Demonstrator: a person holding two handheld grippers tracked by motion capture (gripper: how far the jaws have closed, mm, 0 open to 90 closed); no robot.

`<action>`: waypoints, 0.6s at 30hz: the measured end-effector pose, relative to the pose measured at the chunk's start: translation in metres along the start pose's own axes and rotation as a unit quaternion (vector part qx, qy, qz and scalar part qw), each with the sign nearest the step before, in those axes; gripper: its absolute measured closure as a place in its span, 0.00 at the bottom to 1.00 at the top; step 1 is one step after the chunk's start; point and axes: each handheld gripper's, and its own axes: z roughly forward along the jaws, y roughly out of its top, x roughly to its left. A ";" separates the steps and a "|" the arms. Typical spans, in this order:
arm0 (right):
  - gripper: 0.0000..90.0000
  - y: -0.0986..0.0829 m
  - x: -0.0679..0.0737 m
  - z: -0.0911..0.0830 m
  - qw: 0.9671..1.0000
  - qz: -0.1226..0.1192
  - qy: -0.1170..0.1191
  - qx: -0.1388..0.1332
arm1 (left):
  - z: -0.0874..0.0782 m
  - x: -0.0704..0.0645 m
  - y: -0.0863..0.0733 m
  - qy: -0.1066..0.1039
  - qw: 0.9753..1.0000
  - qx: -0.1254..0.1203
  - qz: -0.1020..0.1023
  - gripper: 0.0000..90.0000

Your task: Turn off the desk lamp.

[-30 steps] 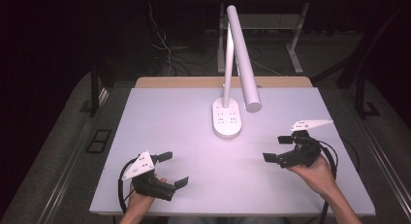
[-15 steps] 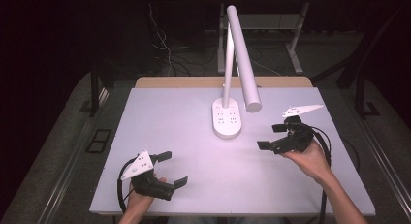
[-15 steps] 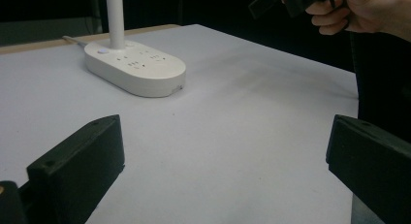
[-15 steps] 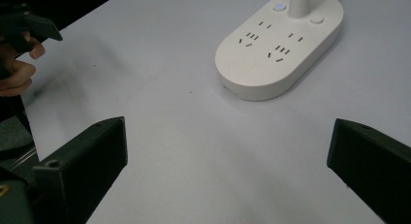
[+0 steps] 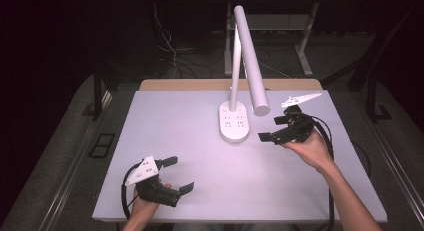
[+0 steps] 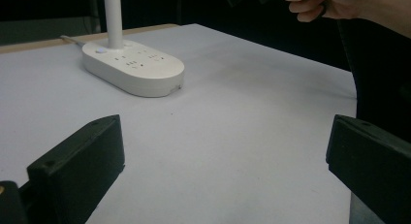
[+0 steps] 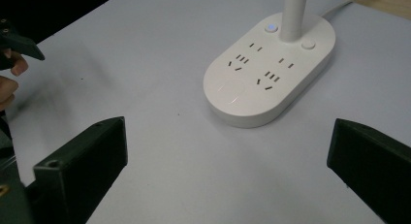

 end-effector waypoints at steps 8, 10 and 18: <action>0.01 0.012 -0.007 0.010 1.000 0.004 -0.005 0.006 | 0.000 -0.001 0.000 -0.002 1.000 0.001 0.001 0.00; 0.01 0.015 -0.009 0.013 1.000 0.004 -0.006 0.007 | 0.000 -0.001 0.000 -0.002 1.000 0.002 0.002 0.00; 0.01 0.028 -0.020 0.025 1.000 0.013 -0.006 0.007 | 0.000 -0.001 0.000 -0.004 1.000 0.004 0.003 0.00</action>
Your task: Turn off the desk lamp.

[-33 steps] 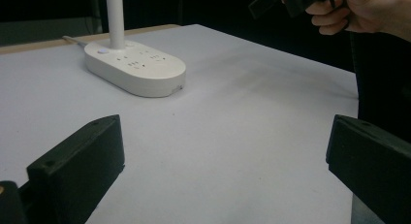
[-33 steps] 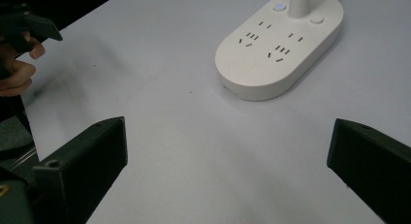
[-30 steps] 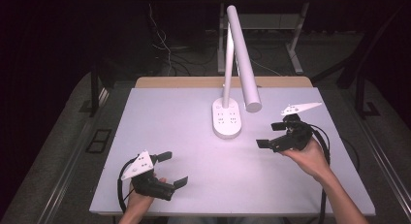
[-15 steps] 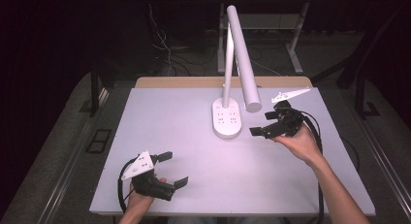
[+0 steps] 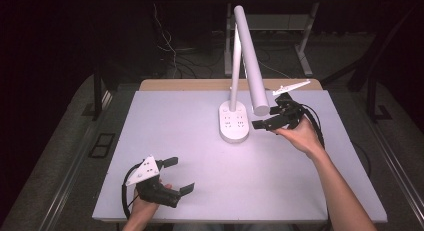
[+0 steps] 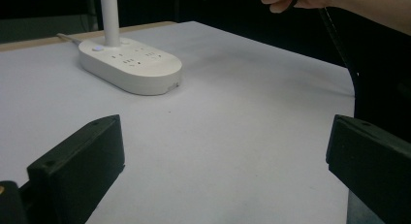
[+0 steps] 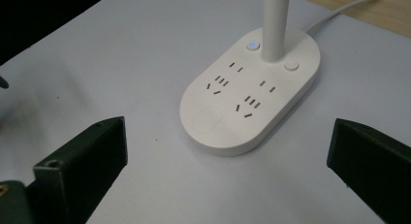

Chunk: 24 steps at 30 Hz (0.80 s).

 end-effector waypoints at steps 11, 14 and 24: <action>0.01 0.012 -0.016 0.014 1.000 0.011 -0.006 -0.010 | -0.003 0.001 0.000 0.000 1.000 -0.003 0.000 0.00; 0.01 0.016 -0.022 0.023 1.000 0.014 -0.004 -0.010 | -0.003 0.002 0.000 0.001 1.000 -0.004 0.000 0.00; 0.01 0.030 -0.034 0.036 1.000 0.018 -0.005 -0.022 | -0.003 0.002 0.000 0.001 1.000 -0.003 0.000 0.00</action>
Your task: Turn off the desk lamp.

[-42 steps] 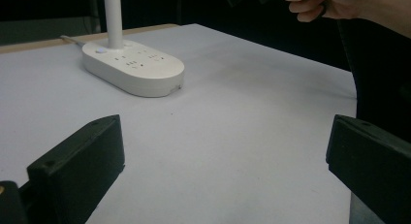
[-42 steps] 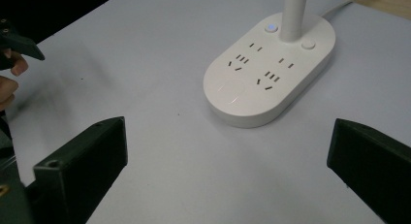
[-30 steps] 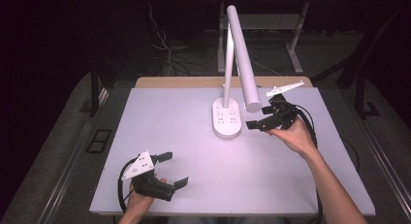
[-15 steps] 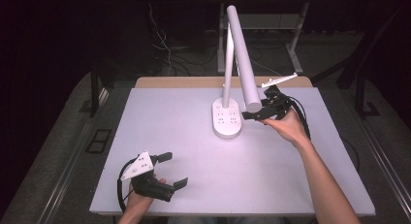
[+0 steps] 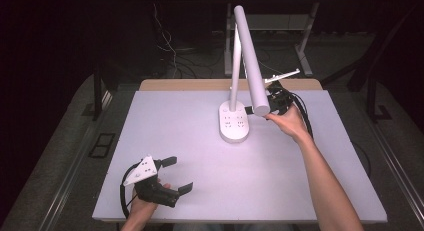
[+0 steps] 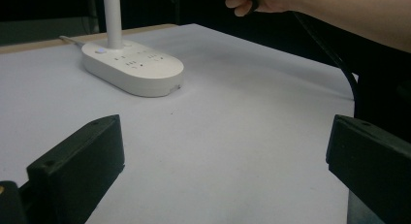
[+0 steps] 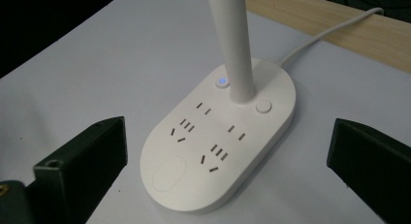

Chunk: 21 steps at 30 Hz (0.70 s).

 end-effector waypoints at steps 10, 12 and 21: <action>0.27 0.012 -0.014 0.003 1.000 0.000 -0.021 -0.006 | 0.000 0.002 0.001 0.000 1.000 -0.001 0.002 0.00; 0.39 0.014 -0.018 0.007 1.000 0.000 -0.022 -0.002 | -0.001 0.002 0.001 0.001 1.000 -0.002 0.003 0.00; 0.60 0.015 -0.027 0.022 1.000 0.015 -0.016 -0.004 | -0.002 0.003 0.001 0.002 1.000 -0.003 0.003 0.00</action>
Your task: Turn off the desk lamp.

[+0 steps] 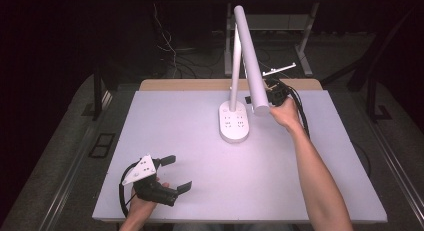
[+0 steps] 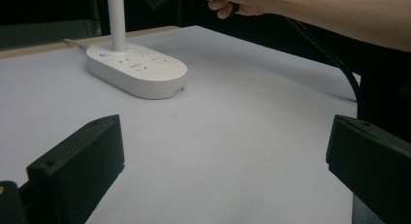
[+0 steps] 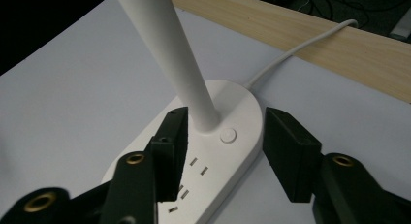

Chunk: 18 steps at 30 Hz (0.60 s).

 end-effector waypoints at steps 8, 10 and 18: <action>0.77 0.001 -0.009 0.015 1.000 0.012 0.020 0.002 | -0.001 0.002 0.000 0.000 1.000 -0.002 -0.003 0.00; 0.81 0.002 -0.009 0.018 1.000 0.016 0.024 0.003 | -0.001 0.003 0.000 0.000 1.000 -0.002 -0.003 0.00; 1.00 0.001 -0.007 0.034 1.000 0.023 0.011 0.001 | -0.001 0.003 0.000 -0.002 1.000 -0.003 -0.003 0.00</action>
